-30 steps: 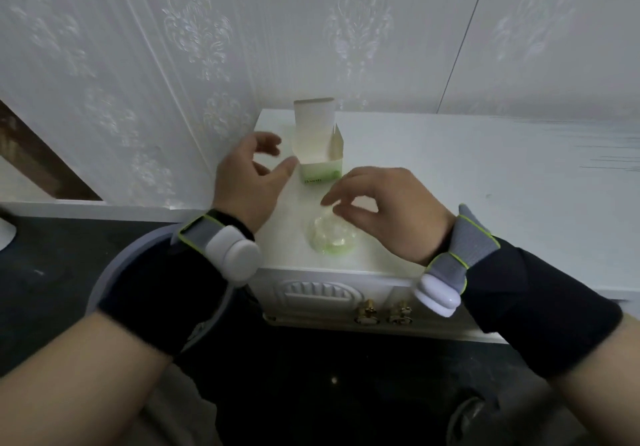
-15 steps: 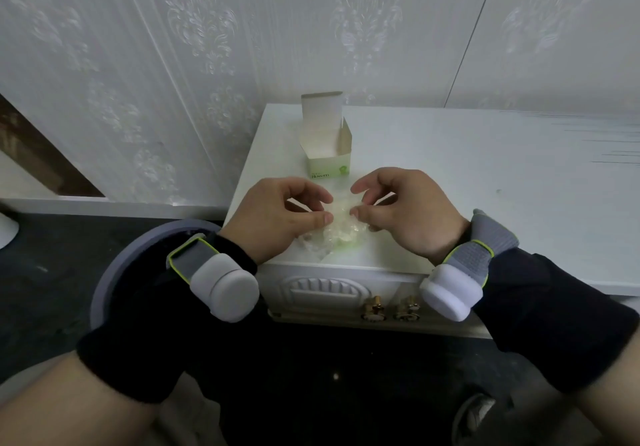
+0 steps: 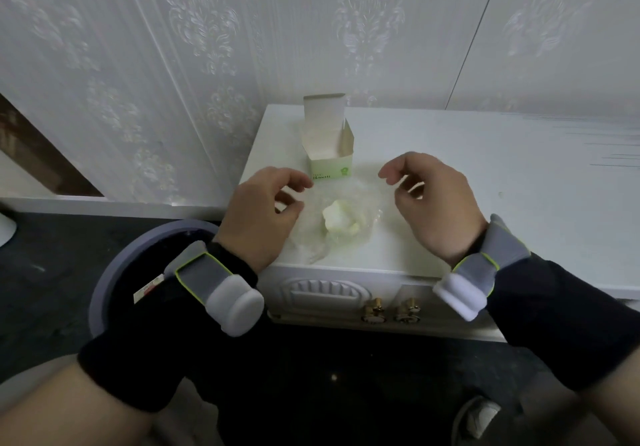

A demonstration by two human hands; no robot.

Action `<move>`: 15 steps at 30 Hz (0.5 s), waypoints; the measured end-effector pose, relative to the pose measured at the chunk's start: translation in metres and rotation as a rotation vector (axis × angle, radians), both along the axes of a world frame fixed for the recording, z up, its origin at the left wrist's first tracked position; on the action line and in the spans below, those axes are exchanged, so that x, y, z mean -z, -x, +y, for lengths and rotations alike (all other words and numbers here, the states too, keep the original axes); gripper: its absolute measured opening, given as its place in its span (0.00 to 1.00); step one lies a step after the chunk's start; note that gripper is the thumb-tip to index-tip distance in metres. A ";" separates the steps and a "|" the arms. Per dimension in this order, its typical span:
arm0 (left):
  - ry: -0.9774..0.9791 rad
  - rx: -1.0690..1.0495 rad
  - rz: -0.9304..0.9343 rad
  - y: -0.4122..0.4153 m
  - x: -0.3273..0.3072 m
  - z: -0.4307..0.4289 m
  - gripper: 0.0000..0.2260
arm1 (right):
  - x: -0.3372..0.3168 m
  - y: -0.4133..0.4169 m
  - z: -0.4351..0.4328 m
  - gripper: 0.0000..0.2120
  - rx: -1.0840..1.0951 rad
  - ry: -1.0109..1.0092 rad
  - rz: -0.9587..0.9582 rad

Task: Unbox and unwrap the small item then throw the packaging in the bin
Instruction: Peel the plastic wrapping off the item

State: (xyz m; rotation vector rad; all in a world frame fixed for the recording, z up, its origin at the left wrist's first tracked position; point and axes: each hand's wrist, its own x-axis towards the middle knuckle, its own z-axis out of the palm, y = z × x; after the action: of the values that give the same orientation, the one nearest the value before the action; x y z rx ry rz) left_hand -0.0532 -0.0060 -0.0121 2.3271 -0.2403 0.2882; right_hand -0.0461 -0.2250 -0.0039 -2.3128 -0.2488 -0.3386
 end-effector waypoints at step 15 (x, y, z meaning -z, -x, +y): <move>-0.077 0.201 -0.033 0.012 0.007 -0.012 0.28 | -0.020 0.007 0.000 0.10 -0.392 0.364 -0.121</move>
State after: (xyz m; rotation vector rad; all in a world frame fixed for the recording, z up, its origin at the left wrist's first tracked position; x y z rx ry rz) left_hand -0.0649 -0.0183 -0.0189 2.3528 -0.5055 0.2203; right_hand -0.0535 -0.2255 0.0156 -2.5249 -0.8719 -0.2482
